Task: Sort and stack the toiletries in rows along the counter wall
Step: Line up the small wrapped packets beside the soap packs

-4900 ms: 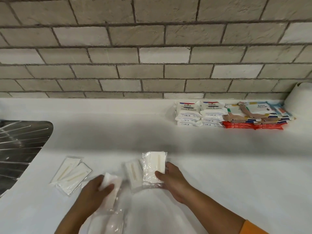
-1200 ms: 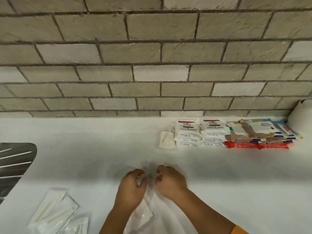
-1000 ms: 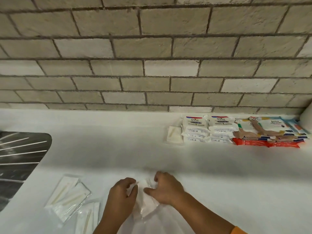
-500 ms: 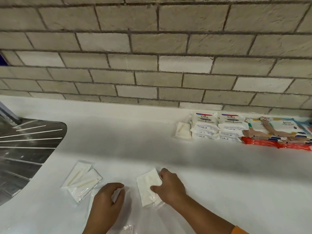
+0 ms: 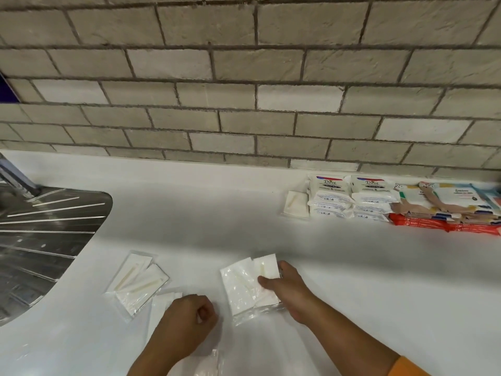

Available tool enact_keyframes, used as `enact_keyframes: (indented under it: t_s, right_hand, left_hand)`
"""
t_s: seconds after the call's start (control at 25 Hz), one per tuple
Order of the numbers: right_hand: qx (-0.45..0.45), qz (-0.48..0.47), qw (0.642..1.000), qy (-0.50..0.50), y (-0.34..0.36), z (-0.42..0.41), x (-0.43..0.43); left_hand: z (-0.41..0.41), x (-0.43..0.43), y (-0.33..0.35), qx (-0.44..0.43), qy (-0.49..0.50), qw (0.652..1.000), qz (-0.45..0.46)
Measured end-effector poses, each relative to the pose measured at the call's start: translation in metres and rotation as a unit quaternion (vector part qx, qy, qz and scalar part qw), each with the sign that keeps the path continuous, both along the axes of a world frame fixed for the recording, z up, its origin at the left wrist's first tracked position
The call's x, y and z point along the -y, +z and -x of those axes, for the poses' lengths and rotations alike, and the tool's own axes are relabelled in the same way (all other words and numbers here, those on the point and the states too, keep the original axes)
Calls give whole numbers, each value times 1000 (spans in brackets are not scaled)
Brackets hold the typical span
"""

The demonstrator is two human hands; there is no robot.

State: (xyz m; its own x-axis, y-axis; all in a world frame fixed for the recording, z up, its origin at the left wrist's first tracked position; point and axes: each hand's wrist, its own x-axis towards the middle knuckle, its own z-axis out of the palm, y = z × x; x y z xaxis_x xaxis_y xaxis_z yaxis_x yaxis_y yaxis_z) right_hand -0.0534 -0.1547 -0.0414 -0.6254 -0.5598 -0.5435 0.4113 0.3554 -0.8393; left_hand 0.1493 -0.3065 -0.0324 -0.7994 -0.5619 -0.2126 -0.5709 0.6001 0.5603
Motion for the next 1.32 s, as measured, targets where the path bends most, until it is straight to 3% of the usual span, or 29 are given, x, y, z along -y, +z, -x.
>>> enact_keyframes:
  t_s: [0.2, 0.56, 0.68, 0.84, 0.96, 1.12, 1.32]
  right_hand:
    - [0, -10, 1000, 4, -3, -1, -1]
    - [-19, -31, 997, 61, -11, -5, -4]
    - [-4, -17, 999, 44, -10, -4, -6]
    - [12, 13, 999, 33, -7, 0, -9]
    - [22, 33, 999, 32, -3, -1, -9]
    - [32, 55, 997, 42, 0, -2, -9]
    - [97, 79, 992, 0, 7, -7, -5]
  left_hand:
    - [-6, 1, 21, 189, -195, 962, 8]
    - [-2, 3, 5, 168, -145, 975, 9]
    - [-2, 5, 4, 123, -113, 986, -23]
    - [2, 8, 12, -27, -11, 994, -107]
    - [11, 5, 18, -120, 82, 974, -173]
    - [23, 0, 17, -180, 201, 930, -249]
    - [43, -17, 18, -226, 234, 898, -298]
